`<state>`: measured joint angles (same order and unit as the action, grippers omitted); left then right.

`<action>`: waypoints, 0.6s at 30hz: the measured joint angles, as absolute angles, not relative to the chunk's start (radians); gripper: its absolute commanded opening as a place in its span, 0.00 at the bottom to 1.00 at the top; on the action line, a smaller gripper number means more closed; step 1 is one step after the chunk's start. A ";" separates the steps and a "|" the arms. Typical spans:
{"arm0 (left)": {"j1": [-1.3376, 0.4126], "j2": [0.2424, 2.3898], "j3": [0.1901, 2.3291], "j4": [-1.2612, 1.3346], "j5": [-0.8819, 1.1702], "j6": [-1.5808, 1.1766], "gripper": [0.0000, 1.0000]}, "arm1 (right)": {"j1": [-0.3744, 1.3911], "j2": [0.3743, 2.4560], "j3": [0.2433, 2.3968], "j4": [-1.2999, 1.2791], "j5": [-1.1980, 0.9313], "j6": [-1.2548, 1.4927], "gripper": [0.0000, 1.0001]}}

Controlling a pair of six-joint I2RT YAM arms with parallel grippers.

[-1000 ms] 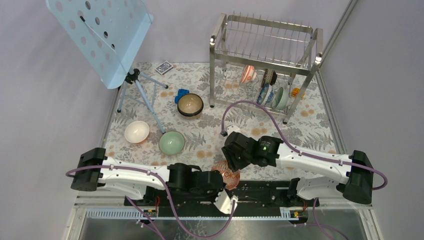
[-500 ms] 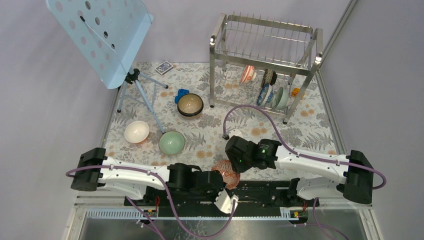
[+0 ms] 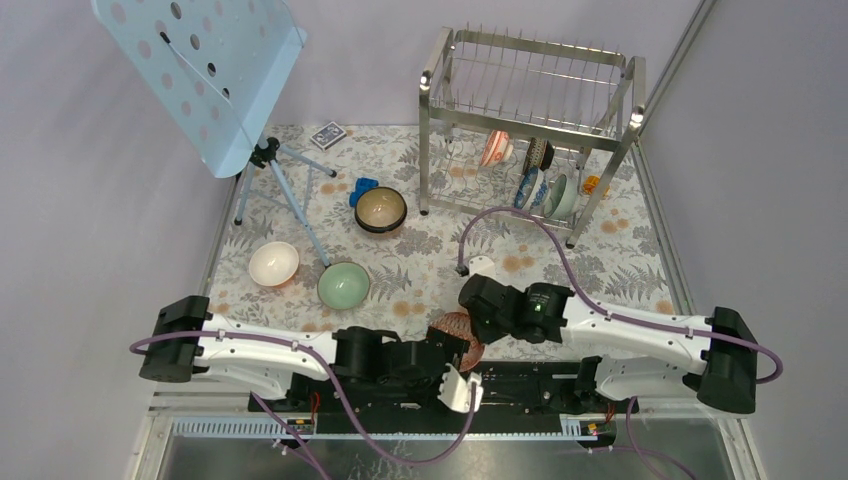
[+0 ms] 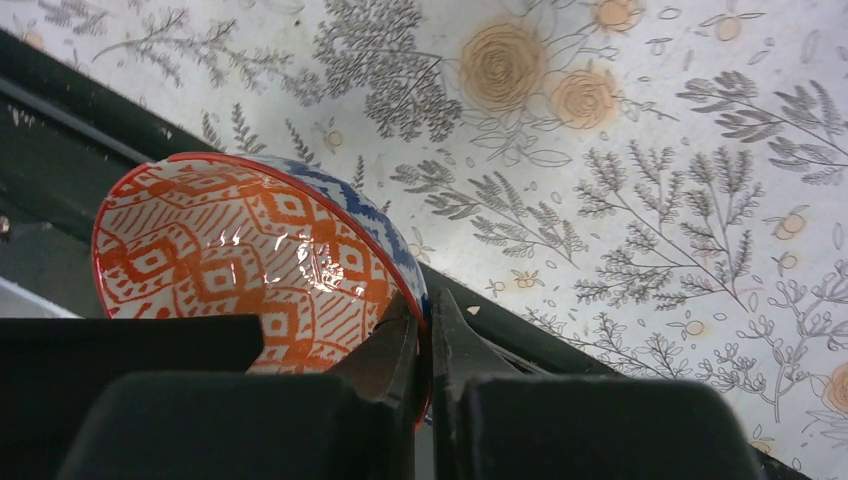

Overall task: Unload the bowls from the dish rack
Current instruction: Place the bowl at the center of the board.

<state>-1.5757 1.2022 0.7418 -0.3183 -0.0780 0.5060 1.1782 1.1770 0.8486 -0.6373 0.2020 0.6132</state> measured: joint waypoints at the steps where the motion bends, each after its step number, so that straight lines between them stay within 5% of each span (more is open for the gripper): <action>1: -1.576 1.198 0.742 -0.312 -0.101 0.483 0.99 | 1.178 1.171 0.844 -0.637 0.218 0.624 0.00; 11: -1.560 1.030 0.756 -0.293 -0.381 0.236 0.99 | 1.178 1.024 0.797 -0.640 0.429 0.758 0.00; 18: -1.373 1.053 0.873 -0.355 -0.393 -0.104 0.99 | 1.178 1.010 0.781 -0.651 0.506 0.834 0.00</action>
<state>-1.3727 1.0531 0.8734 -0.3553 -0.3931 -0.1043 1.1782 1.0100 0.7811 -0.6510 0.5064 0.8337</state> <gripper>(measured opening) 0.987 0.048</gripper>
